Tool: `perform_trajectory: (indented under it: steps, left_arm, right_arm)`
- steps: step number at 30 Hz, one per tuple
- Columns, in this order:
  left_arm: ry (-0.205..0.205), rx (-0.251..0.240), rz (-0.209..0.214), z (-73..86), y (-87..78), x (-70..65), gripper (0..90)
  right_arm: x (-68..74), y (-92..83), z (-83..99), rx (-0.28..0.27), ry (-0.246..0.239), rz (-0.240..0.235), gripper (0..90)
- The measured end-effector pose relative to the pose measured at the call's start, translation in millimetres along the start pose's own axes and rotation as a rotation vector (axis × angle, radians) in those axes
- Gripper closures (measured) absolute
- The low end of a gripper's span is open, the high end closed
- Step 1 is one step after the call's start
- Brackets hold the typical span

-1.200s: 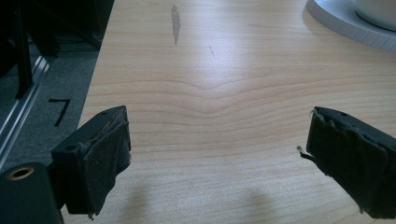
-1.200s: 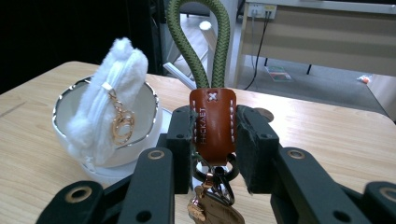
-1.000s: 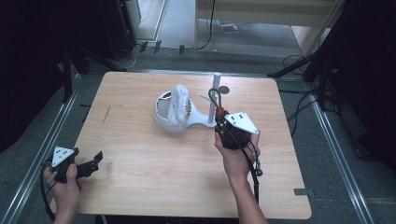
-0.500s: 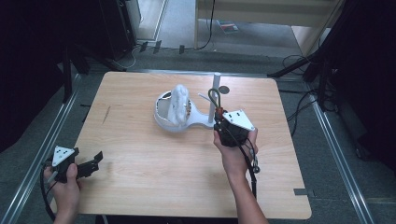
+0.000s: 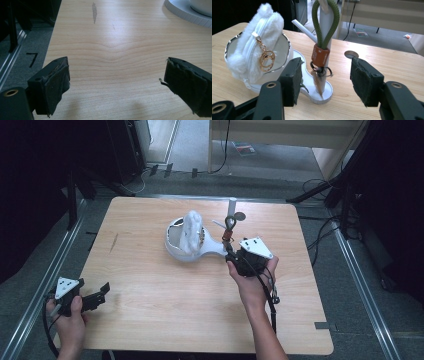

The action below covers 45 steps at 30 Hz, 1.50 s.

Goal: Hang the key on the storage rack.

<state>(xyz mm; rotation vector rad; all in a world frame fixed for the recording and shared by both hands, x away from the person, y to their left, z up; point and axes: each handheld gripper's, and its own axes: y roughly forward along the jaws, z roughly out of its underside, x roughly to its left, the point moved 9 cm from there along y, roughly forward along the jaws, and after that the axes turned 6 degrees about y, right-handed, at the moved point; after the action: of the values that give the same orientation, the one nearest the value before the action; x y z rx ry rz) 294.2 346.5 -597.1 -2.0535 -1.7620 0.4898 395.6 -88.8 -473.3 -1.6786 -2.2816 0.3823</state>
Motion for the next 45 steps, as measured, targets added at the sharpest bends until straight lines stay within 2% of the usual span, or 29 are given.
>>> perform_trajectory:
  steps: [4,7,12,14,15,18,20,22,26,29,30,36,45]
  left_arm:
    - [0.003,0.002,0.0,0.0,0.2,-0.5,6.9]
    - [-0.004,-0.001,0.002,-0.1,0.1,0.0,6.9]
    - [0.003,0.0,0.0,0.0,-0.1,-0.3,6.9]
    - [0.002,0.003,0.002,0.2,-0.4,-0.2,7.0]
    - [0.0,0.0,0.0,-0.1,-0.2,-0.3,7.0]
    - [0.003,0.001,-0.002,0.0,-0.1,-0.5,7.0]
    - [0.003,0.0,-0.004,-0.1,-0.1,-0.6,7.0]
    - [0.004,0.0,-0.004,-0.1,-0.2,-0.5,7.0]
    - [0.006,-0.002,-0.007,-0.2,0.0,-0.9,7.0]
    - [0.01,-0.002,-0.007,-0.3,-0.1,-0.9,7.0]
    - [0.007,-0.002,-0.009,-0.2,-0.2,-0.9,6.9]
    - [0.009,-0.003,-0.008,-0.2,-0.3,-1.1,7.0]
    - [0.013,-0.005,-0.013,-0.5,0.1,-1.3,6.9]
  right_arm:
    - [1.3,-4.3,-0.6,-0.002,0.013,-0.025,40.4]
    - [-0.1,-8.7,-1.2,-0.008,0.004,-0.039,37.6]
    - [-12.0,-20.0,-0.7,-0.029,-0.002,-0.036,37.3]
    - [-17.2,-23.7,1.4,-0.028,0.014,-0.045,35.3]
    - [-20.3,-25.3,2.7,-0.027,0.023,-0.053,32.5]
    - [-31.8,-31.9,8.0,-0.023,0.037,-0.039,24.5]
    - [-40.9,-36.7,12.1,-0.028,0.055,-0.032,15.3]
    - [-48.5,-39.7,16.0,-0.02,0.075,-0.034,12.4]
    - [-63.3,-46.6,25.8,0.001,0.073,-0.017,2.0]
    - [-72.5,-51.7,32.9,0.011,0.079,-0.024,0.0]
    - [-76.0,-53.7,35.7,0.01,0.069,-0.019,0.0]
    - [-98.8,-63.4,51.8,0.022,0.091,0.017,0.0]
    - [-132.2,-78.2,81.0,0.057,0.094,0.067,0.0]
